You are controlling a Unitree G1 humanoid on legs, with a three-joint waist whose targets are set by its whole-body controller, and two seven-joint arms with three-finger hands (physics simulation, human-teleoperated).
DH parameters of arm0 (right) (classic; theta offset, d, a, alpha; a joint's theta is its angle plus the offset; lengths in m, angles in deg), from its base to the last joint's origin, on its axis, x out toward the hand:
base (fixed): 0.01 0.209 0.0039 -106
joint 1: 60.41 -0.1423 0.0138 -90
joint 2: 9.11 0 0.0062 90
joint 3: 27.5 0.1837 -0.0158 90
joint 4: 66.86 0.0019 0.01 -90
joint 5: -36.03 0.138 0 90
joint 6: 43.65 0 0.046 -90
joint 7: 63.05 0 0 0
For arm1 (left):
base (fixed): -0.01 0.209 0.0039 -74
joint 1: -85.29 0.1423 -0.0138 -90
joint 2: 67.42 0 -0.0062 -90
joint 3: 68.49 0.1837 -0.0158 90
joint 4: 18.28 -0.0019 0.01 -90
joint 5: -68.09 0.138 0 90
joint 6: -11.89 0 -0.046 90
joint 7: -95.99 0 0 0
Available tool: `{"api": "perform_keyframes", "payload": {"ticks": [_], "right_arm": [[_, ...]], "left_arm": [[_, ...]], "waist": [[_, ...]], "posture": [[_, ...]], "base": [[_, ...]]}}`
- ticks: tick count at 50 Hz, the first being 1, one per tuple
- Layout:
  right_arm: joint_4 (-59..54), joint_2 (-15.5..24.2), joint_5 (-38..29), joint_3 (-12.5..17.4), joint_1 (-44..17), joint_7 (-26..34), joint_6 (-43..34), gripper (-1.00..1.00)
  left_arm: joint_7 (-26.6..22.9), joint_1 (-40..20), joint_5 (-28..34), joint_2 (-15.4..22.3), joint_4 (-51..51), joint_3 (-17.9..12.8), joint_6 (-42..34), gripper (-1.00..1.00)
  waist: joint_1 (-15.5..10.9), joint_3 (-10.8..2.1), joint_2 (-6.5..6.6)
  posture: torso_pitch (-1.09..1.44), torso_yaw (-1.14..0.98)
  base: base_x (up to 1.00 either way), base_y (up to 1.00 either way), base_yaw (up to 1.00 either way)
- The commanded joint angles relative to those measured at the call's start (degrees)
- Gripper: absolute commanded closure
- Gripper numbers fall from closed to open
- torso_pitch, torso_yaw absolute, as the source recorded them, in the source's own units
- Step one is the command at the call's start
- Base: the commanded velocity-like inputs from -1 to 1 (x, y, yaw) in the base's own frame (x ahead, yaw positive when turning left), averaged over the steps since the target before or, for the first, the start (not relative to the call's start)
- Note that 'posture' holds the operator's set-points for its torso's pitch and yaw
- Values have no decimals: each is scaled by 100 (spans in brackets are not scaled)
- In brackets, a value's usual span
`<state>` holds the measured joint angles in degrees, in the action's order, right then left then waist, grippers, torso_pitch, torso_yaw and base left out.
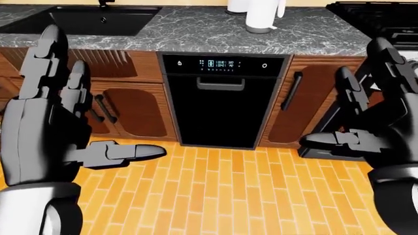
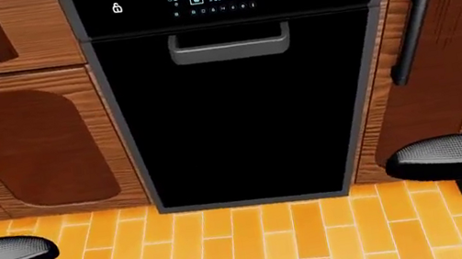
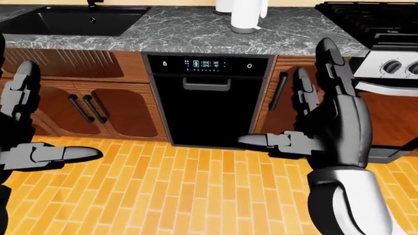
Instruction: Close the lid of the electric kettle.
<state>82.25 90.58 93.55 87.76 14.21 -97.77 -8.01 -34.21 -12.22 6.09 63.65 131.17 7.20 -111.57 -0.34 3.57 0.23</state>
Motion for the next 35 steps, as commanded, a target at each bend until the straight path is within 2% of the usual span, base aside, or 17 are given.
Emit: {"api": "perform_keyframes", "payload": {"ticks": [1, 6, 25, 35], "right_arm": [[90, 21, 12, 122, -95, 9, 209, -100], [90, 170, 308, 167, -49, -164, 429, -100], [3, 93, 266, 227, -71, -182, 402, -100], [-4, 50, 212, 211, -105, -167, 304, -100]], "left_arm": [[38, -105, 75, 96, 55, -101, 155, -100], [15, -61, 132, 78, 55, -92, 178, -100], [-35, -47, 151, 10, 55, -130, 93, -100], [-83, -107, 283, -100, 55, 11, 29, -100]], "waist": [[5, -92, 16], [-11, -99, 7], [1, -91, -13], [8, -88, -14]], "posture": [[0, 0], [0, 0], [0, 0], [0, 0]], "base": [[0, 0, 0], [0, 0, 0], [0, 0, 0], [0, 0, 0]]}}
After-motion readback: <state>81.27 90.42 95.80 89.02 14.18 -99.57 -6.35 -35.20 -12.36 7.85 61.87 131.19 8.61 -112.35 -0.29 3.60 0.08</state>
